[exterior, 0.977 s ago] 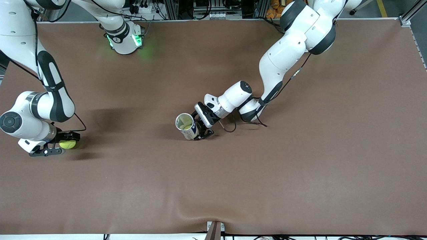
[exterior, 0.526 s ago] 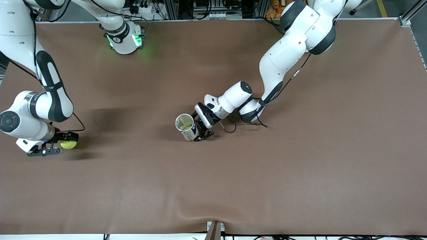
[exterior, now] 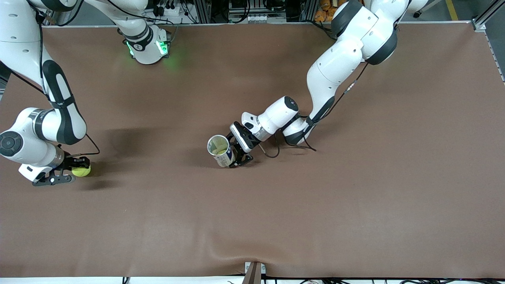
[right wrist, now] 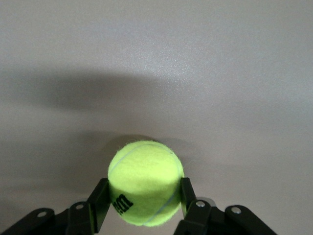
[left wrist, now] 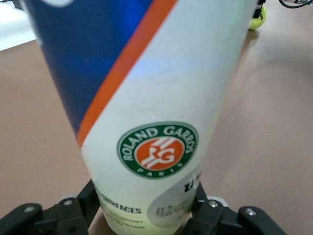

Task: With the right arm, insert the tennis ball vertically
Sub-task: 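Grasp the second ball with the right gripper and lift it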

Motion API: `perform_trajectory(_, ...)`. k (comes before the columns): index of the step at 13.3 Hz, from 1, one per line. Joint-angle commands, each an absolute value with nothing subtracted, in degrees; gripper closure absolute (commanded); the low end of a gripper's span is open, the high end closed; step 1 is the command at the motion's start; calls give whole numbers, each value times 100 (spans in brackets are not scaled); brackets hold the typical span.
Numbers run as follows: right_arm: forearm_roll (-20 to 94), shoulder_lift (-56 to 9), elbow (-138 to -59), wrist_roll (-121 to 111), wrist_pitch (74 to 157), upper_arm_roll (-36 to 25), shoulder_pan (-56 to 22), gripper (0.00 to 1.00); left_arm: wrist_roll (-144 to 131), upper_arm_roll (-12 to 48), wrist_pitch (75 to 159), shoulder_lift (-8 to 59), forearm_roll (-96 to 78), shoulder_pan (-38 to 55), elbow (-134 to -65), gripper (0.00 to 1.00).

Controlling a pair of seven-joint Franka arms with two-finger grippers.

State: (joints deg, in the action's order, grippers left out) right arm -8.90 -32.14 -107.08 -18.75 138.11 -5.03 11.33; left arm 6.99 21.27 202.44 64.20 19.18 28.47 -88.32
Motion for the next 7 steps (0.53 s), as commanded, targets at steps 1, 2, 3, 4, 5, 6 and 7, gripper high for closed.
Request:
perform_trajectory(1, -984, -3165, -10548, -1960, 13686, -387, 1231, 100, 721, 2092, 20355, 6442, 1925, 2874, -8728, 24)
perform_trajectory(2, -967, -3068, -10347, -1934, 13206, -369, 1204, 100, 721, 2092, 20355, 6442, 1925, 2874, -8684, 24)
perform_trajectory(3, -958, -3024, -10058, -1925, 12653, -343, 1169, 100, 721, 2092, 20355, 6442, 1925, 2874, -8666, 24)
perform_trajectory(4, -967, -2945, -9776, -1925, 12117, -343, 1091, 100, 721, 2092, 20355, 6434, 1925, 2874, -8657, 24)
perform_trajectory(5, -941, -2883, -9521, -1916, 11694, -343, 1020, 100, 721, 2092, 20355, 6434, 1925, 2874, -8657, 24)
perform_trajectory(6, -914, -2813, -9301, -1890, 11315, -343, 898, 100, 721, 2092, 20355, 6425, 1916, 2865, -8657, 24)
perform_trajectory(7, -897, -2708, -9160, -1663, 11007, -343, 757, 100, 721, 2092, 20355, 6416, 1925, 2865, -8657, 24)
